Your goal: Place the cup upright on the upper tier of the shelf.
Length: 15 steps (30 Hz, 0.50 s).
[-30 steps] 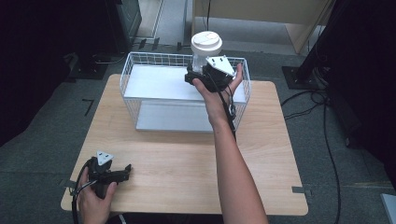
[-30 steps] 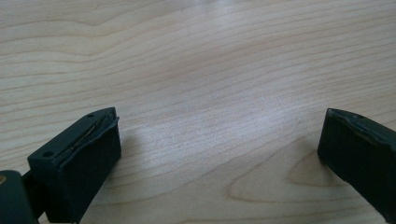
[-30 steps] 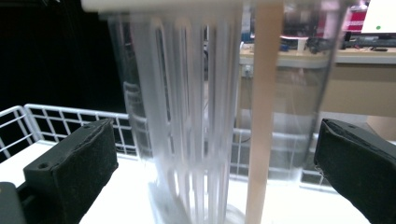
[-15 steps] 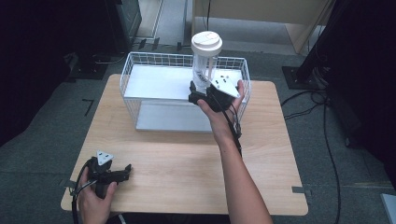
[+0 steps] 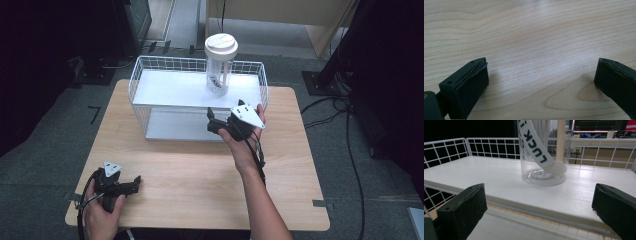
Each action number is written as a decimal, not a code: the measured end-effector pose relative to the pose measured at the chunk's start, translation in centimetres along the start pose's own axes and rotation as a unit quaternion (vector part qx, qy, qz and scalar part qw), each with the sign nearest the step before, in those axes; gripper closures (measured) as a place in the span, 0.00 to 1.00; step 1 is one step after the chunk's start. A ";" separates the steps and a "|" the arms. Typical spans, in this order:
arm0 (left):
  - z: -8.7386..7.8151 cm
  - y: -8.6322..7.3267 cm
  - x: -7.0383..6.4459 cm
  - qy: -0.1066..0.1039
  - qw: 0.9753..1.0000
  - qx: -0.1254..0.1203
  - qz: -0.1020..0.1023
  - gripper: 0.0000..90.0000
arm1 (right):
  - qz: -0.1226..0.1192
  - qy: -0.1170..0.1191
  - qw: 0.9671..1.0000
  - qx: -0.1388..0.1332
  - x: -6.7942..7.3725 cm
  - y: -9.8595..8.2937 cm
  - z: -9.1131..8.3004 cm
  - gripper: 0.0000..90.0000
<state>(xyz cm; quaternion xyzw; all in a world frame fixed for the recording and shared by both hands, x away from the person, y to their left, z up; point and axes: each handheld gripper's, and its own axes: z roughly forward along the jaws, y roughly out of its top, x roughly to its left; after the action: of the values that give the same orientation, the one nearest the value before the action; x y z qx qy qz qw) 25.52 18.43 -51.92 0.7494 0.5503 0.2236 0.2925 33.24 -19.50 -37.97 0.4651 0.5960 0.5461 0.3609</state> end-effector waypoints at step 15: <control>0.0 0.0 -0.1 -0.003 1.000 0.001 0.003 0.00 | -0.007 0.014 0.999 0.045 -2.4 -6.7 -3.5 0.00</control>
<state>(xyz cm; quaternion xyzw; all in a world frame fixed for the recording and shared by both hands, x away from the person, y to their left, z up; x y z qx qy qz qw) 25.53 18.35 -51.91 0.7521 0.5472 0.2221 0.2925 29.63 -22.66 -44.22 0.4692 0.6282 0.5227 0.3345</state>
